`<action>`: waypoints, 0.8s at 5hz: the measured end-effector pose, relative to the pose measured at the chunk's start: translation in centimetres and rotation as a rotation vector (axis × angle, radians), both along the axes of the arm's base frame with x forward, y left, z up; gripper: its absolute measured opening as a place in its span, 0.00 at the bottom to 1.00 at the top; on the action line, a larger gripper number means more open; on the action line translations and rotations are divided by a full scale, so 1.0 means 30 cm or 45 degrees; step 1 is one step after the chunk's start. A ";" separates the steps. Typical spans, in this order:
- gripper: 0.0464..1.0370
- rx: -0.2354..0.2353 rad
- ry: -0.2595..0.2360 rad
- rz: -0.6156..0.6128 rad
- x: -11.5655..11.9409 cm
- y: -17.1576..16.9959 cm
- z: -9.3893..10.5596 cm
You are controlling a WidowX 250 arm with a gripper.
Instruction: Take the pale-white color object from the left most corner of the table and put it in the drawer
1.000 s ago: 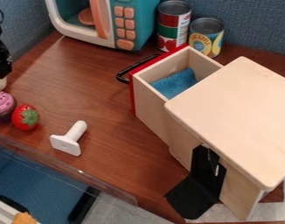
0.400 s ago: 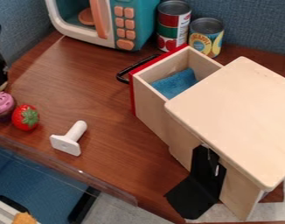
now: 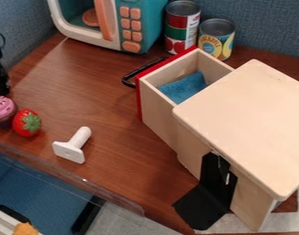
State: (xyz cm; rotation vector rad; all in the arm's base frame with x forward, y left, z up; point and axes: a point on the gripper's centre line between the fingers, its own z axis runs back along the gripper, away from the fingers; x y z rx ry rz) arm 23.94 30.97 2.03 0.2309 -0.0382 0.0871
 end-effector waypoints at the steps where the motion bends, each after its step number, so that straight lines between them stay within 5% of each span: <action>1: 0.83 0.005 0.007 -0.011 0.003 0.005 -0.003; 2: 0.83 -0.083 0.000 -0.042 0.003 -0.037 0.008; 4: 0.83 -0.228 -0.204 -0.243 0.040 -0.182 0.326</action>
